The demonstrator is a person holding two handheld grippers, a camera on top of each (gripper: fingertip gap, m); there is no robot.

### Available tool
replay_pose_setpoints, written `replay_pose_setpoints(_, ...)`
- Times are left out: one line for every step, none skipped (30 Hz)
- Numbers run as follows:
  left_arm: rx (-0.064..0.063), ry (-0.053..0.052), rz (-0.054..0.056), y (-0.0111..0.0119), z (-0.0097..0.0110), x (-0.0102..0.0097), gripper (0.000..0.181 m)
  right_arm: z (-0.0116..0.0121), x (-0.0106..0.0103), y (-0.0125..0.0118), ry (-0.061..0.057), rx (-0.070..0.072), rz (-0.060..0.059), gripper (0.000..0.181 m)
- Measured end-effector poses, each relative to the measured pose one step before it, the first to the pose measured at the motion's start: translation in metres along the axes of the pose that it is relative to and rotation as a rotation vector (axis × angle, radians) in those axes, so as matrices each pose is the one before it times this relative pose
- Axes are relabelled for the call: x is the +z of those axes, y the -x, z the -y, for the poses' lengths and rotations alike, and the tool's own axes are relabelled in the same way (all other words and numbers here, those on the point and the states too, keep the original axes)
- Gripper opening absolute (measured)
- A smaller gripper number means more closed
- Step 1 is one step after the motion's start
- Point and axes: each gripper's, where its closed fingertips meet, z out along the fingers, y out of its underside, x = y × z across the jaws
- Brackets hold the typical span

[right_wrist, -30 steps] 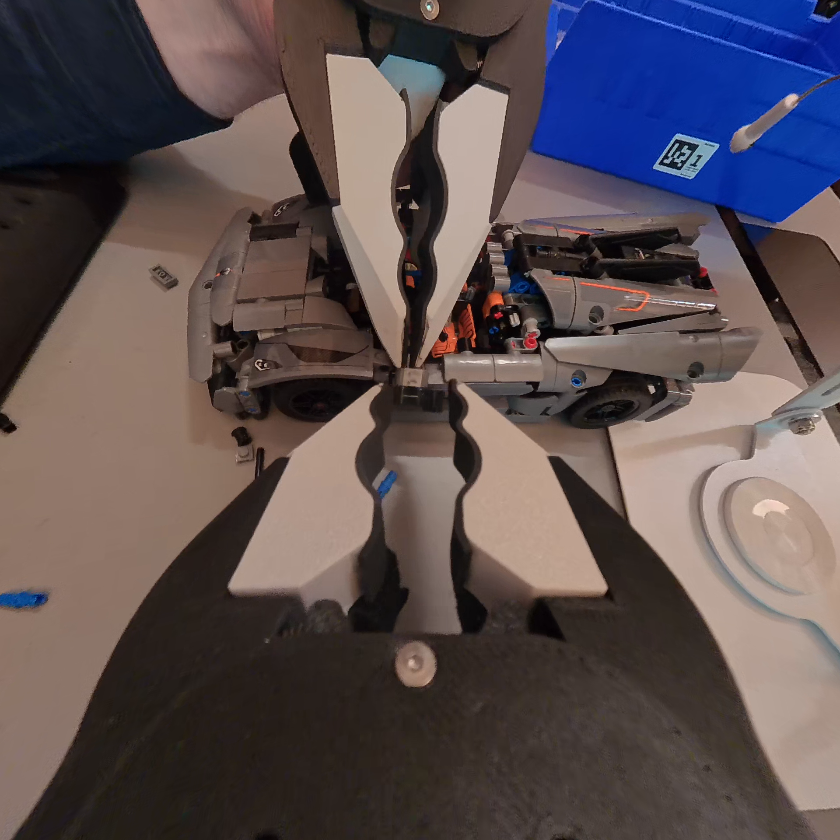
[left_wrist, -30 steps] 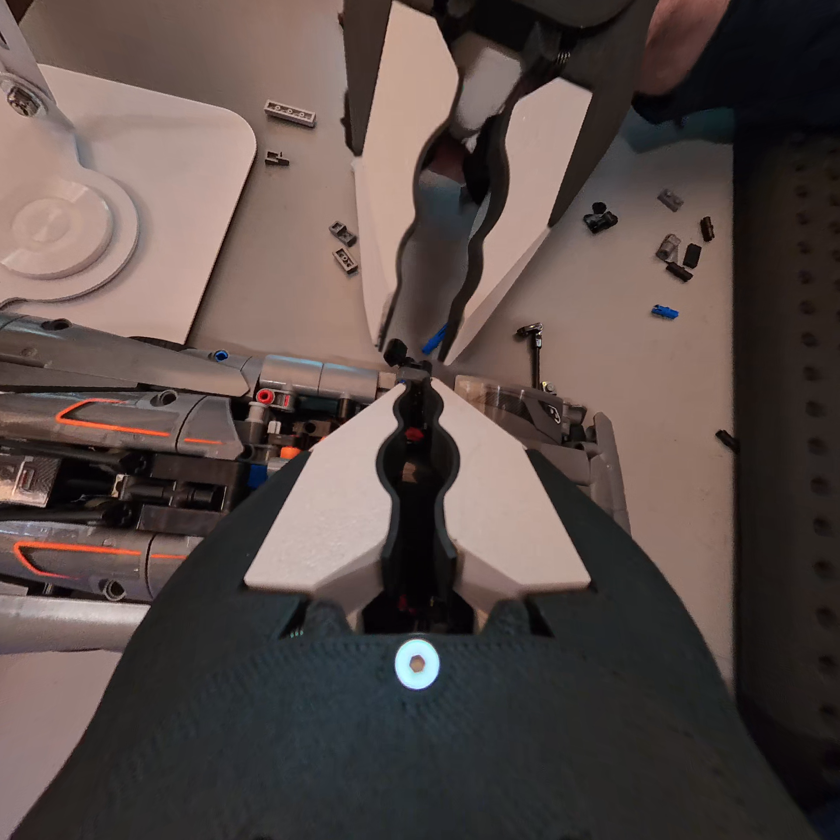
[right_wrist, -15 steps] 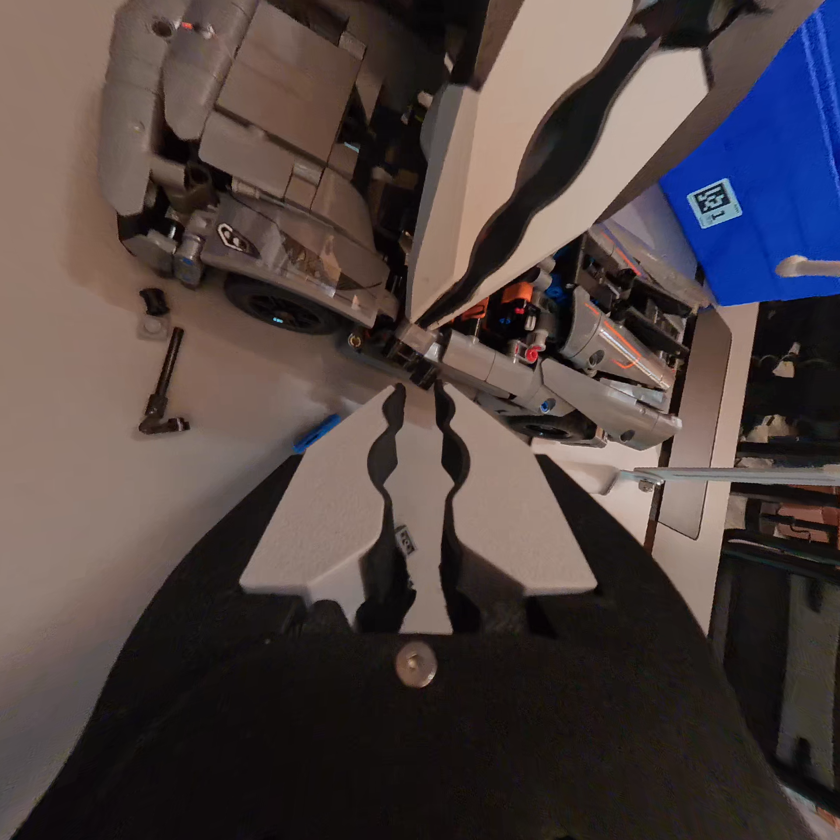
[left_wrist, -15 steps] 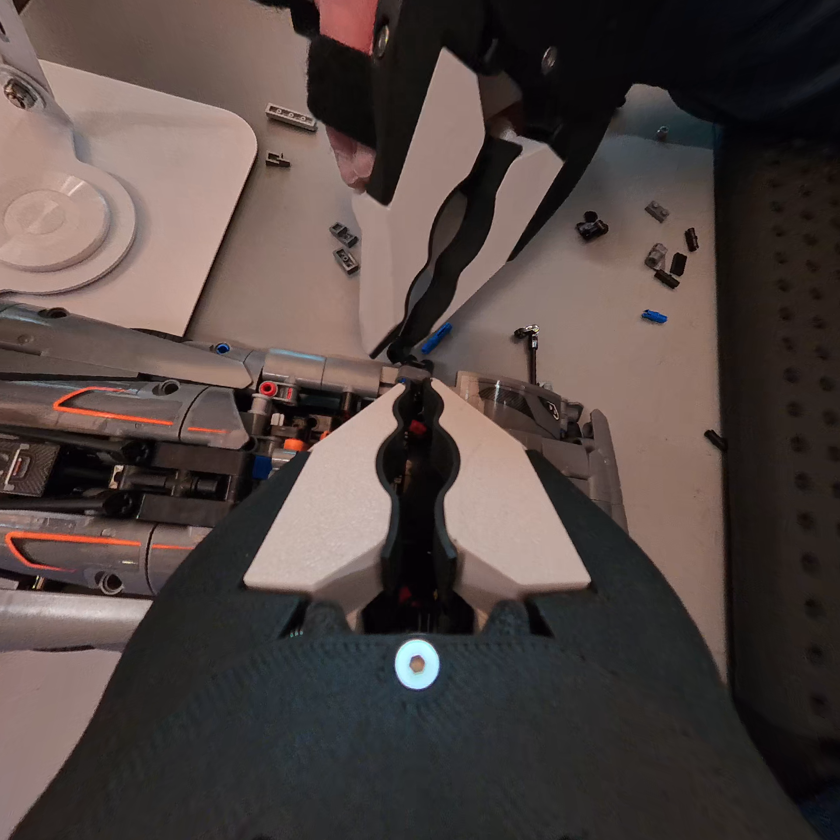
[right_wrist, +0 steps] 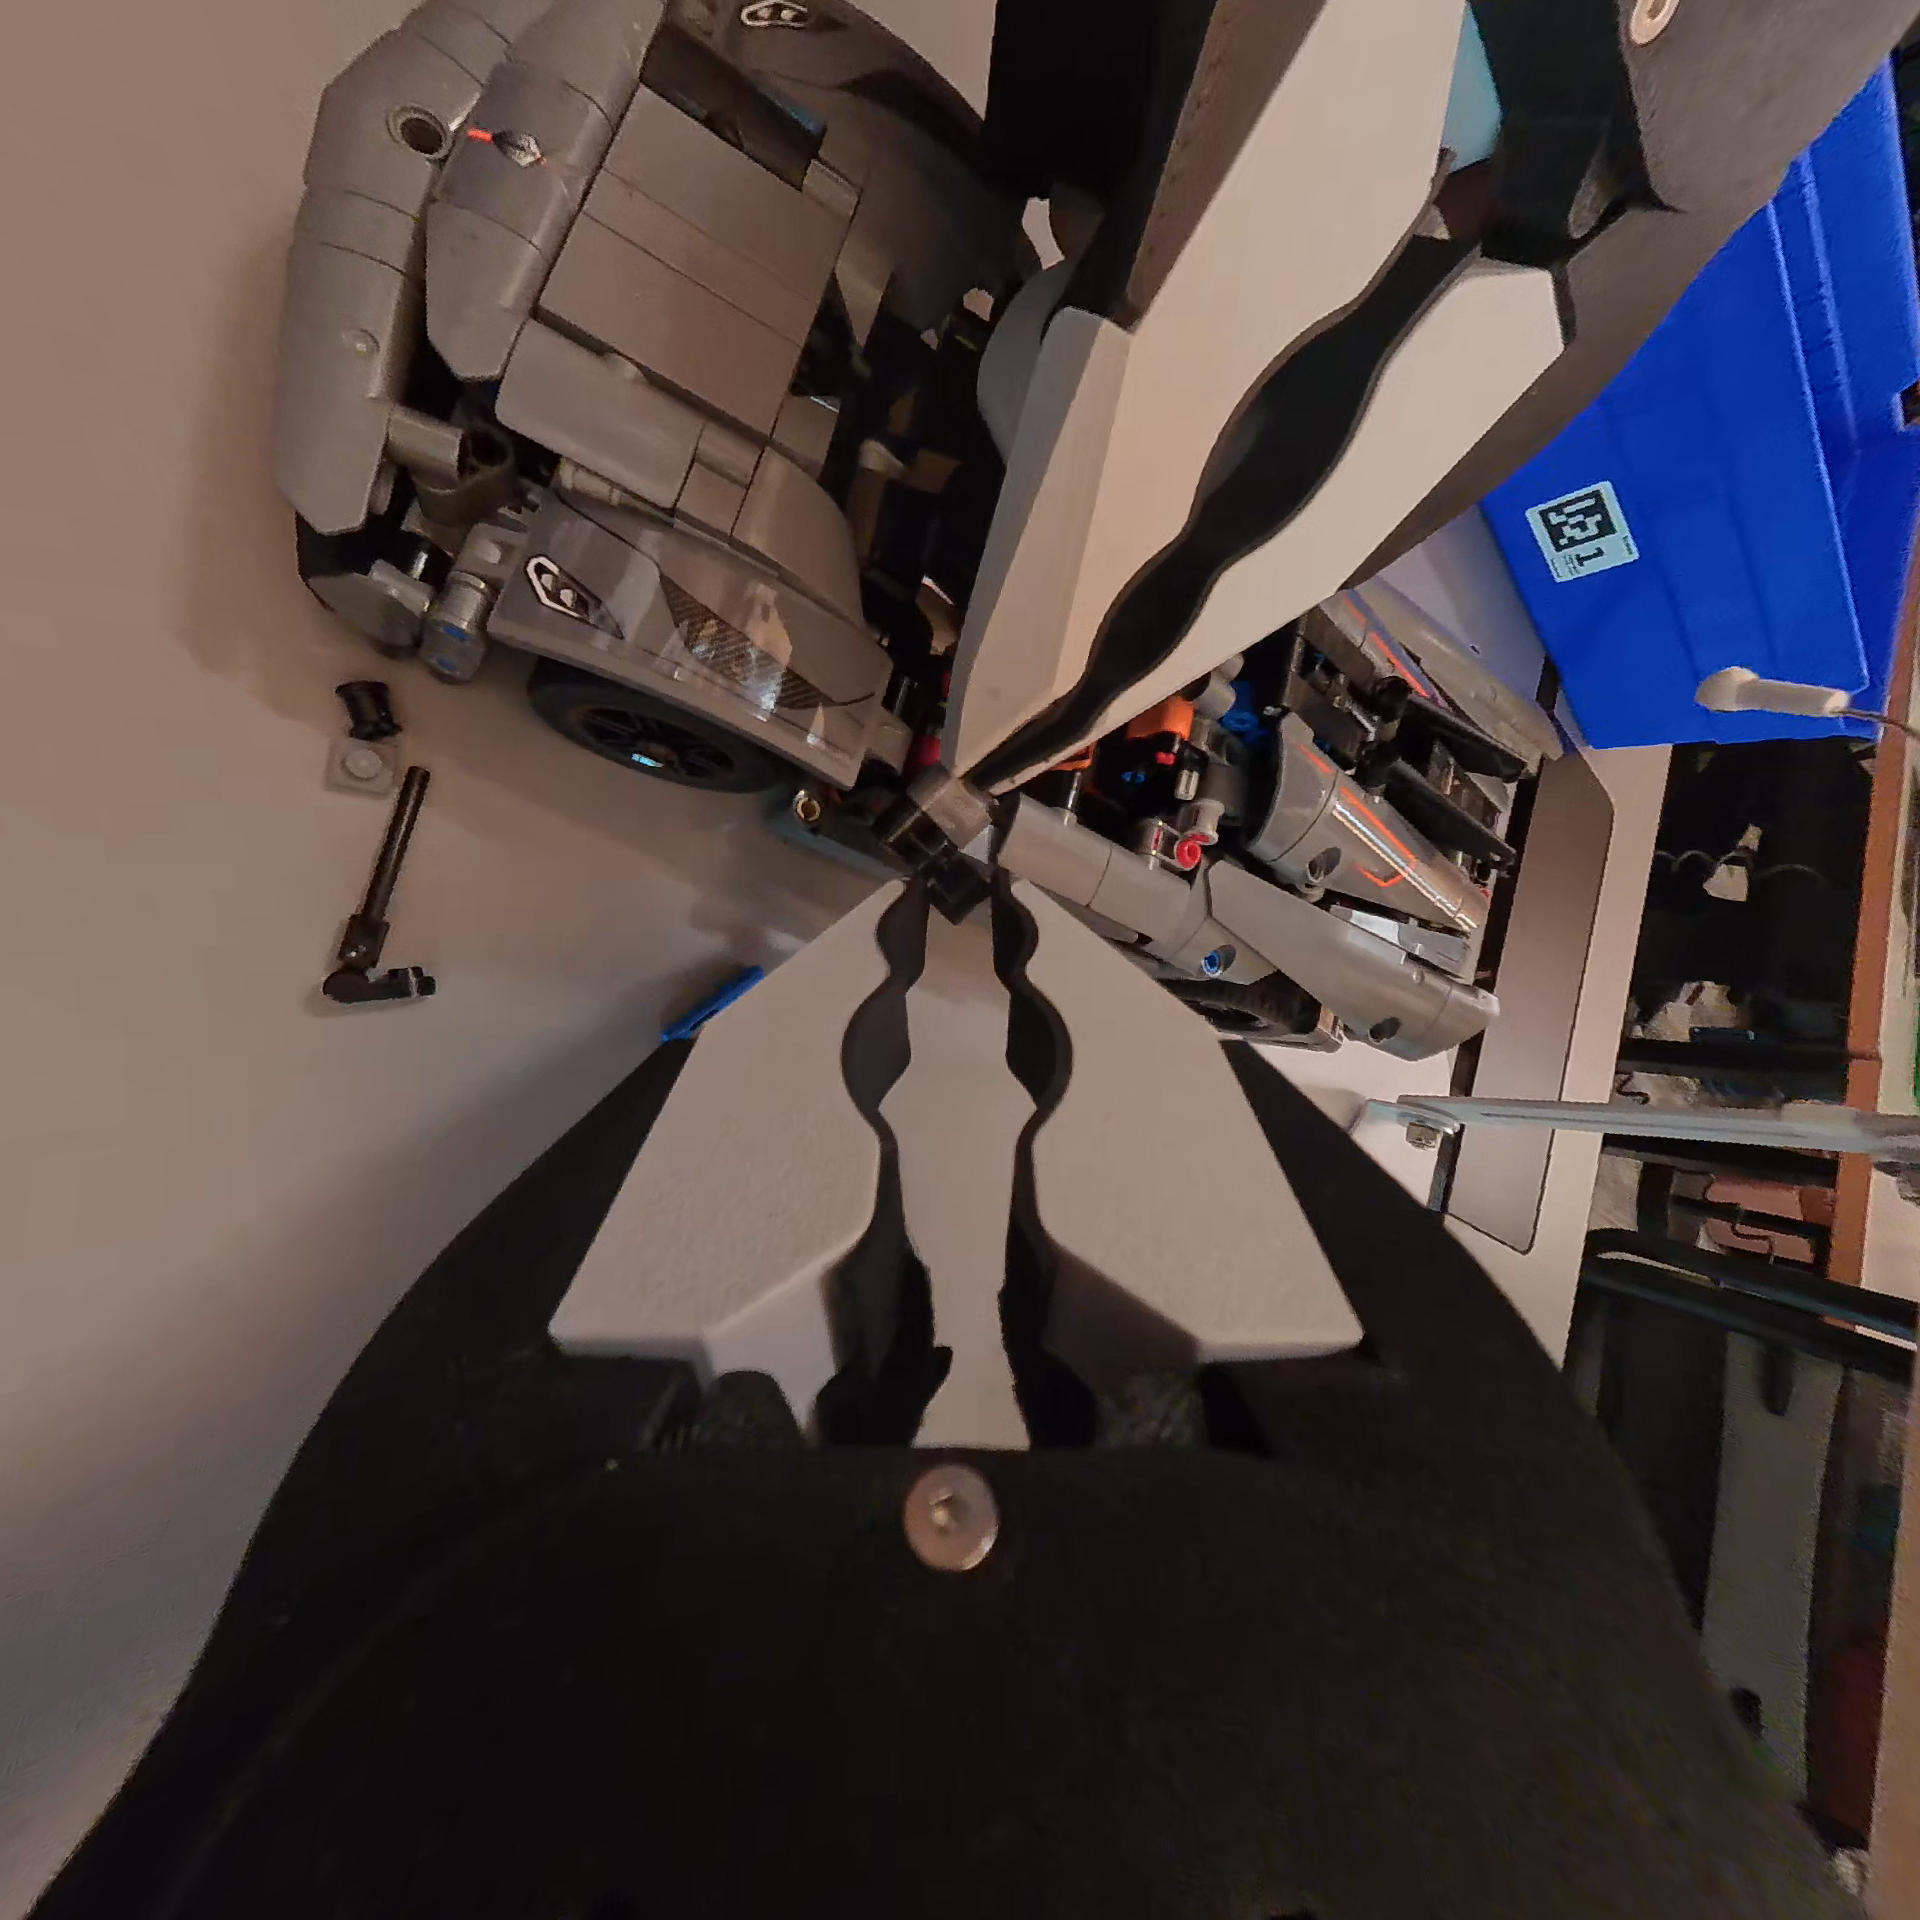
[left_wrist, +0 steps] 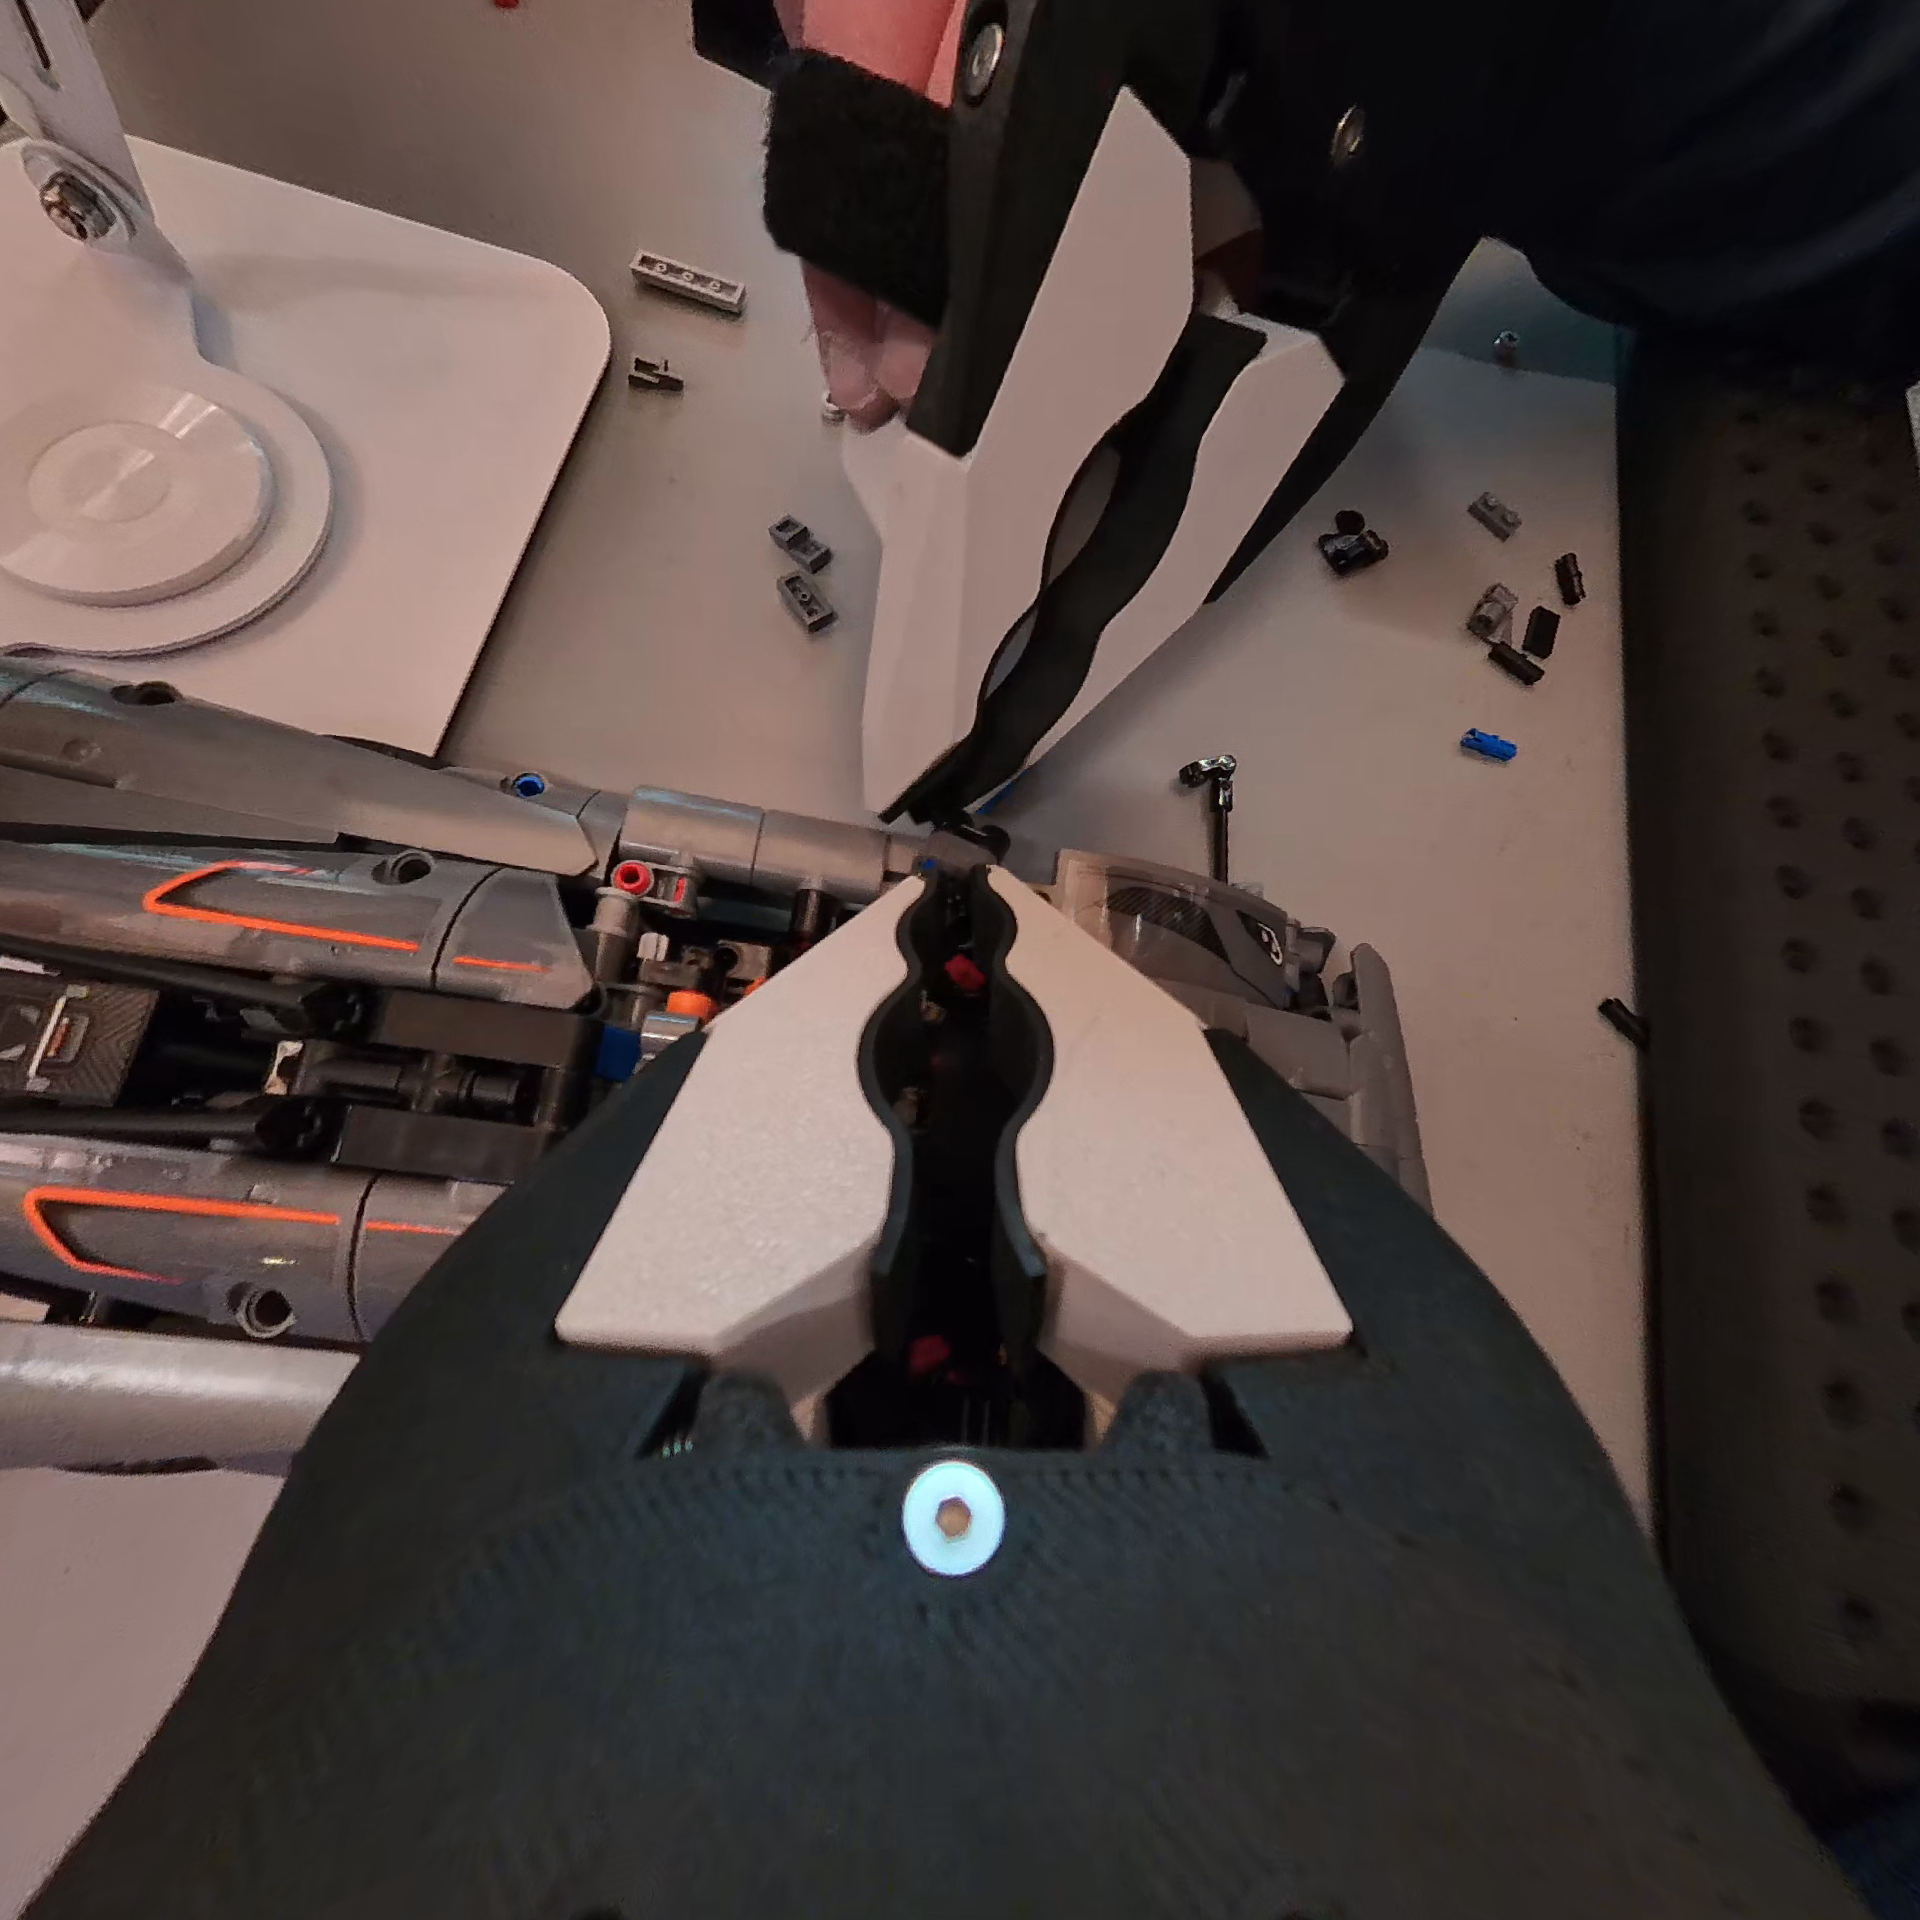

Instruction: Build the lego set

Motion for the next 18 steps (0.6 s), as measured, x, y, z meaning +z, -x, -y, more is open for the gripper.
replay_pose_setpoints(-0.0032,-0.0036,0.0057,0.00118,0.00046,-0.00069,0.003,0.00023,-0.00103,-0.00023,0.0006,0.002,0.0008,0.01)
replay_pose_setpoints(-0.0032,-0.0055,0.0096,0.00166,0.00075,-0.00096,0.004,0.00013,-0.00129,-0.00097,0.0011,0.0021,-0.0026,0.01)
replay_pose_setpoints(-0.0018,-0.0106,0.0064,0.00101,0.00176,-0.00158,0.005,-0.00018,-0.00136,-0.00132,0.0035,0.0076,-0.002,0.01)
replay_pose_setpoints(-0.0018,-0.0138,0.0099,0.0017,0.00235,-0.00282,0.005,-0.00049,-0.00124,-0.00039,0.0042,0.0128,0.0062,0.01)
replay_pose_setpoints(-0.0003,-0.0169,0.0261,0.00417,0.00288,-0.00494,0.005,-0.00026,-0.00099,0.00043,0.0026,0.0114,0.0103,0.01)
replay_pose_setpoints(-0.0007,-0.0316,0.0275,0.00438,0.00497,-0.00718,0.005,-0.00004,-0.001,-0.00087,0.0007,0.0122,-0.0004,0.01)
replay_pose_setpoints(-0.0065,-0.0433,0.0223,0.00393,0.00663,-0.00877,0.005,0.0005,-0.00098,0.00044,-0.0018,0.0165,0.0085,0.01)
replay_pose_setpoints(-0.0065,-0.047,0.0248,0.00471,0.0073,-0.00936,0.005,0.00053,-0.00093,0.00038,-0.0011,0.0188,0.0101,0.01)
replay_pose_setpoints(-0.0032,-0.0505,0.0333,0.00597,0.00785,-0.00914,0.004,0.00031,-0.00083,0.00052,0.0012,0.019,0.0107,0.01)
replay_pose_setpoints(-0.0081,-0.0474,0.0286,0.0058,0.00719,-0.0083,0.003,-0.00011,-0.00059,0.00005,0.0041,0.016,0.0064,0.01)
replay_pose_setpoints(-0.0164,-0.0382,0.0199,0.0052,0.00551,-0.00695,0.004,0.0,-0.00054,0.00007,0.0029,0.0103,0.0053,0.01)
replay_pose_setpoints(-0.0173,-0.0279,0.0115,0.00403,0.00362,-0.00533,0.004,0.00013,-0.00023,0.00047,0.0016,0.0155,0.0086,0.01)
replay_pose_setpoints(-0.0141,-0.0176,0.0135,0.00418,0.00175,-0.00349,0.004,-0.00021,0.00002,0.00063,0.0046,0.0231,0.0113,0.01)
replay_pose_setpoints(-0.0111,-0.0019,0.0075,0.00283,-0.00051,-0.00147,0.004,-0.00012,0.00024,0.00013,0.005,0.0232,0.0086,0.01)
replay_pose_setpoints(-0.0047,0.01,-0.0022,0.00057,-0.00243,0.00018,0.004,0.00025,0.00013,-0.00028,0.0008,0.019,0.0051,0.01)
replay_pose_setpoints(0.0038,0.0137,-0.0062,-0.00104,-0.00273,0.00154,0.004,0.00035,-0.00008,0.00004,0.0003,0.0214,0.0068,0.01)
replay_pose_setpoints(0.0084,0.0159,0.0025,-0.00041,-0.00243,0.00236,0.004,-0.00001,-0.00017,0.00052,0.004,0.0273,0.0111,0.01)
replay_pose_setpoints(0.0075,0.0183,0.0013,-0.001,-0.00243,0.00281,0.004,-0.00022,-0.00014,0.00035,0.0053,0.0237,0.011,0.01)
